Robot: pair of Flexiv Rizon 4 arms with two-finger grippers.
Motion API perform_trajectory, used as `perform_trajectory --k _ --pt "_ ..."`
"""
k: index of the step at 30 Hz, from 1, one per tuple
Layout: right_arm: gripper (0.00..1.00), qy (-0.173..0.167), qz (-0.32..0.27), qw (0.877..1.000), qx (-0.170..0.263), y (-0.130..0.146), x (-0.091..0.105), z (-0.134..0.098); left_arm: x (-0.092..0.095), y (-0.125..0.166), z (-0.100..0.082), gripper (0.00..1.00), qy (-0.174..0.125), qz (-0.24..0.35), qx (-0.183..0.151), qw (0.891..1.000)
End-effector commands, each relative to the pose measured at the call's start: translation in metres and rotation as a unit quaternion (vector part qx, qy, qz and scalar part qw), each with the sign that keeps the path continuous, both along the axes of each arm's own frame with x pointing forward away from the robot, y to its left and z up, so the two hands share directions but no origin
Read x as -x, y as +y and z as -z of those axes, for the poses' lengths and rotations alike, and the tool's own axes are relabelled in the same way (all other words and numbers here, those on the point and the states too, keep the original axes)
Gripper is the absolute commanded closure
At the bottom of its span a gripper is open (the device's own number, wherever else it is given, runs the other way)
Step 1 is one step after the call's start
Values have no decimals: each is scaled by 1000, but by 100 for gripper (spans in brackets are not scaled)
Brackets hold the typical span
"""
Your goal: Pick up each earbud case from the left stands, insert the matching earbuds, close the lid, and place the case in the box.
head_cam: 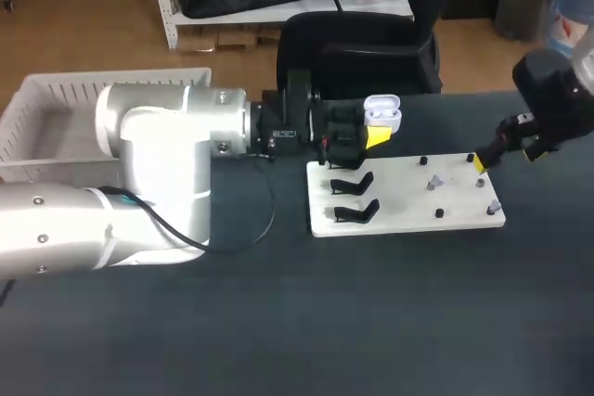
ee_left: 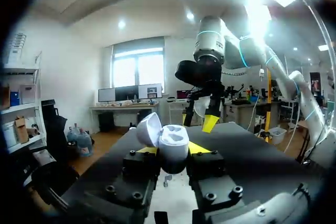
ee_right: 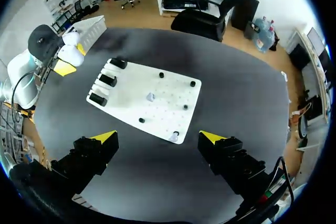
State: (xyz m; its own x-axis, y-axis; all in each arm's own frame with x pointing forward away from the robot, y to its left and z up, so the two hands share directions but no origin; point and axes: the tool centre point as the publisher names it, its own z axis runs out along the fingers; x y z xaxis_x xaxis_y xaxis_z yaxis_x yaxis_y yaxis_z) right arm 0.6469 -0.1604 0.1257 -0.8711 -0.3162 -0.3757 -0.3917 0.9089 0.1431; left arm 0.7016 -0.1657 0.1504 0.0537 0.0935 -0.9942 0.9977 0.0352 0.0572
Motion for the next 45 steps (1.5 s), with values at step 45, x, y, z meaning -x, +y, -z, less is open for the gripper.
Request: perform_trajectory --k 45 --pt "10 27 -15 984 177 -26 -4 102 2 -2 -1 100 -2 -1 -4 1000"
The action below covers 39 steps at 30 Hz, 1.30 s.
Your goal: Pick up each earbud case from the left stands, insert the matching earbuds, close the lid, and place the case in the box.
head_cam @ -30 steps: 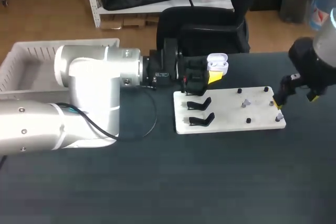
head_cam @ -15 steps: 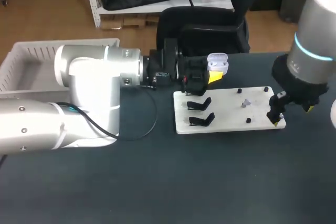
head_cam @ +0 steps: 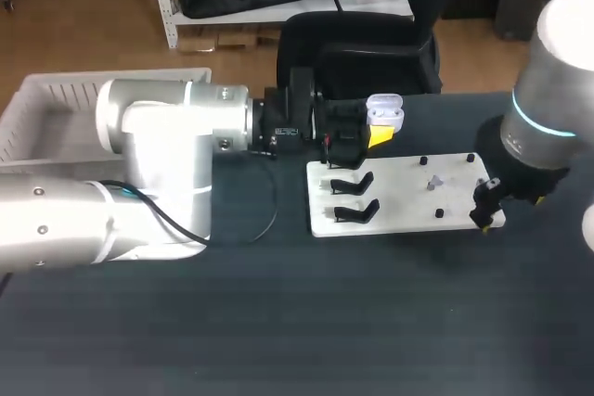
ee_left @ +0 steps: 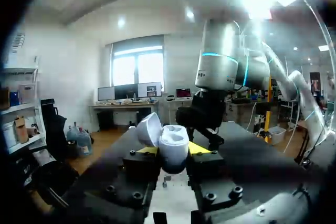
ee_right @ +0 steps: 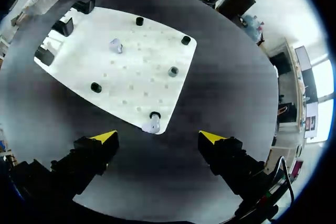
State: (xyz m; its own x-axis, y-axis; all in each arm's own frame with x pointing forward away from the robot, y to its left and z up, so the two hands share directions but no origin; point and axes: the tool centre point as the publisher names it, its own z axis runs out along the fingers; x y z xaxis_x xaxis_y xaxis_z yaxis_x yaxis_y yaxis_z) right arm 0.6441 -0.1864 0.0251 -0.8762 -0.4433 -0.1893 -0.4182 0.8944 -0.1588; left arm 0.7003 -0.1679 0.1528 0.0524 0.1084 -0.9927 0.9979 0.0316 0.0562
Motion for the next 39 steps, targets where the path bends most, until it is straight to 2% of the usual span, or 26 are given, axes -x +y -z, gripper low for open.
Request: perform_trajectory --k 1,3,6,7,14,22,39 --pt "12 -2 -2 1000 -1 0 -9 1 1 0 1 100 -2 -2 3 1000" --pt "18 -2 -5 1000 -2 1 -11 1 1 0 1 100 -2 -2 3 1000" --pt "37 1 -10 1000 -4 3 -13 2 1 0 1 100 -2 -2 3 1000" --pt "40 2 -11 1000 -4 4 -13 2 1 0 1 100 -2 -2 3 1000" --pt "36 5 -12 1000 -6 5 -11 3 1 0 1 100 -2 -2 3 1000" --pt "56 0 -8 1000 -6 7 -11 1 1 0 1 100 -2 -2 3 1000" --pt "62 4 5 1000 -20 14 -5 8 1 0 1 100 -2 -2 3 1000"
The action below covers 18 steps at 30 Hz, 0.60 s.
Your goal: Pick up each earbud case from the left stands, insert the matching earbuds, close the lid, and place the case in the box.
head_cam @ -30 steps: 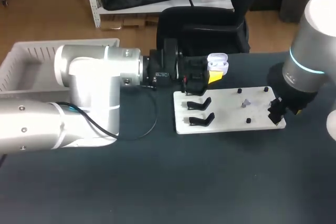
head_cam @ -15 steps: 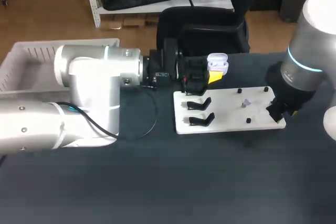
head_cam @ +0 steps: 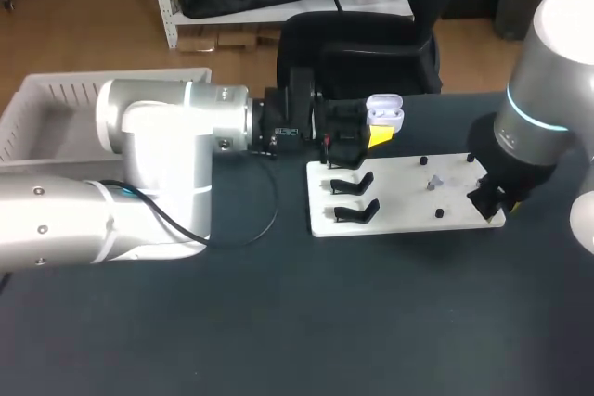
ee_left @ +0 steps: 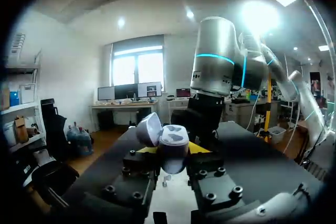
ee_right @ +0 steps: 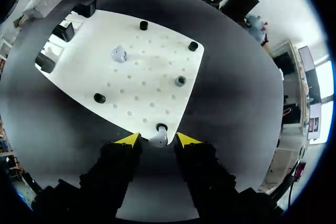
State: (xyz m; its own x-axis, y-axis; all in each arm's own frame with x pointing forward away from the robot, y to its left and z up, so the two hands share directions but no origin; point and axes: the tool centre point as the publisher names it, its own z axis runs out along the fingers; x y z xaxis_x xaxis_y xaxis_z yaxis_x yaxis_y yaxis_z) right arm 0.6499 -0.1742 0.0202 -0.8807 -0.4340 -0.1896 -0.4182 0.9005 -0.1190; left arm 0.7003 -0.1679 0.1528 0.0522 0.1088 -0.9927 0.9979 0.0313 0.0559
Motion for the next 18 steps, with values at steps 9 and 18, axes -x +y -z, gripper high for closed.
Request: perform_trajectory --k 9,18 --pt "66 -8 13 1000 -3 2 -1 2 1 0 1 100 -2 -2 3 1000" --pt "95 -9 16 1000 -4 2 -2 3 1 0 1 100 -2 -2 3 1000"
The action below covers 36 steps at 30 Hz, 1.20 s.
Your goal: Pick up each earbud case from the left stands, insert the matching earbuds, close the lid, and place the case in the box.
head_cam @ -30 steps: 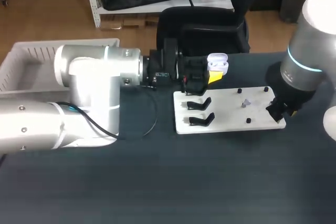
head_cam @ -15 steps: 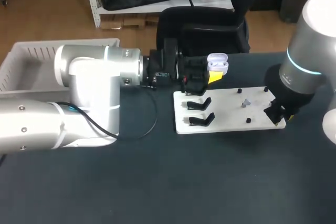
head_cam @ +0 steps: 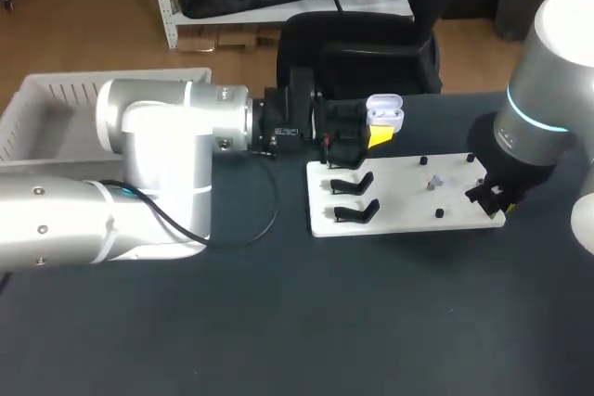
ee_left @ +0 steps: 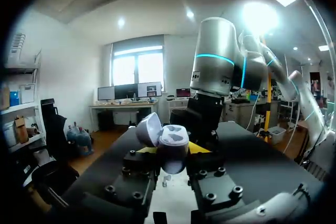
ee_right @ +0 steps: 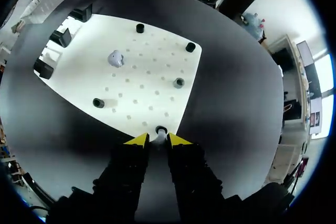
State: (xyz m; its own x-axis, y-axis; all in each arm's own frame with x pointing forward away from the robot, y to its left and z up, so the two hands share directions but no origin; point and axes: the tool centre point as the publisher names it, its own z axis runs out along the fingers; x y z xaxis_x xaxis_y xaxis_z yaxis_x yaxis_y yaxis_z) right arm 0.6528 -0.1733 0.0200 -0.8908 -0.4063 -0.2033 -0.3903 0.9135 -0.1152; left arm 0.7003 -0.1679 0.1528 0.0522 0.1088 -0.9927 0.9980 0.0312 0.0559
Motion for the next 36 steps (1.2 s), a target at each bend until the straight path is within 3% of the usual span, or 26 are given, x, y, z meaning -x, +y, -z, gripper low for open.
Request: perform_trajectory --k 1,9,18,25,31,36 --pt "100 -3 2 1000 1 1 1 4 1 0 1 100 -2 -3 3 1000" --pt "100 -7 11 1000 1 1 4 -6 1 0 1 100 -2 -3 3 1000" --pt "100 10 55 998 -2 11 35 -57 1 0 1 100 -2 -3 3 1000" --pt "100 -11 121 993 -11 32 64 -101 1 0 1 100 -2 -3 3 1000" --pt "100 -30 174 984 -33 54 72 -121 1 0 1 100 -2 -3 3 1000" --pt "100 -30 174 984 -33 54 72 -121 1 0 1 100 -2 -3 3 1000"
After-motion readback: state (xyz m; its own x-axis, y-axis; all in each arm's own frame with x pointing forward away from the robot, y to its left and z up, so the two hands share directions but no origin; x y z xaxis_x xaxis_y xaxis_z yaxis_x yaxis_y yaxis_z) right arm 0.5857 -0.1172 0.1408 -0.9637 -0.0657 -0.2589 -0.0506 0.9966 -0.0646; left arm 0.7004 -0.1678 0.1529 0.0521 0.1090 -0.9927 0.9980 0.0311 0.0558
